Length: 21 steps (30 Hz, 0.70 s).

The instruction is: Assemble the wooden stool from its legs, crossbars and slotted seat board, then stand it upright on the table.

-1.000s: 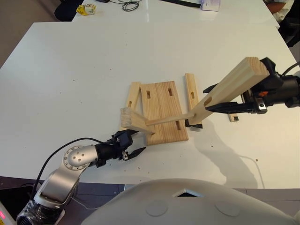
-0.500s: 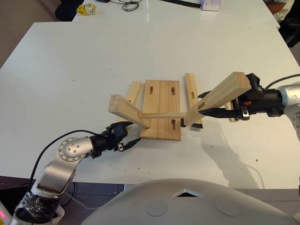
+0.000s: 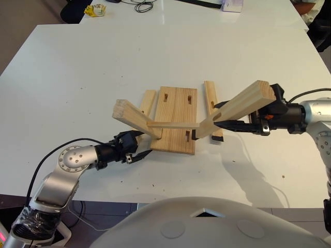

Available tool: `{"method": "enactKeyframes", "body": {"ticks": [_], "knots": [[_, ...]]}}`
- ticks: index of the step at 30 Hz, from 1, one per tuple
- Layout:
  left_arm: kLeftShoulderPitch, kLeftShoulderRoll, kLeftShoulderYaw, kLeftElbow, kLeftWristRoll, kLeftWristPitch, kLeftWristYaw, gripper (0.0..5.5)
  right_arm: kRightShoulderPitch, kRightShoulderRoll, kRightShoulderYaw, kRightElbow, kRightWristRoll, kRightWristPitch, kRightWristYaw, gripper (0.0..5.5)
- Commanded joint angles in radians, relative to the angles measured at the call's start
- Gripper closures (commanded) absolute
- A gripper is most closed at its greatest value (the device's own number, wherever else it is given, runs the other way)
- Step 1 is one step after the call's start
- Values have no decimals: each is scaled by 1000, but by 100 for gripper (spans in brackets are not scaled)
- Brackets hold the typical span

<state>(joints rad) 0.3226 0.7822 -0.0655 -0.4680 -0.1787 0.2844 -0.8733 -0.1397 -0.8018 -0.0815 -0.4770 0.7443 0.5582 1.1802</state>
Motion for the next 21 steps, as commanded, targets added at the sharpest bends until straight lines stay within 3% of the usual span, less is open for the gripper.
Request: {"method": "enactKeyframes", "body": {"ticks": [1,8,21], "knots": [[-16,10,9,-1,-9,10,-6,196,-6,-4,19,-19,-6,-4,-5,348],[-29,12,6,-3,-17,20,-15,196,66,34,100,-31,-80,-68,-25,348],[-56,21,14,17,-29,18,-42,196,55,66,111,2,-113,-109,-65,348]]}}
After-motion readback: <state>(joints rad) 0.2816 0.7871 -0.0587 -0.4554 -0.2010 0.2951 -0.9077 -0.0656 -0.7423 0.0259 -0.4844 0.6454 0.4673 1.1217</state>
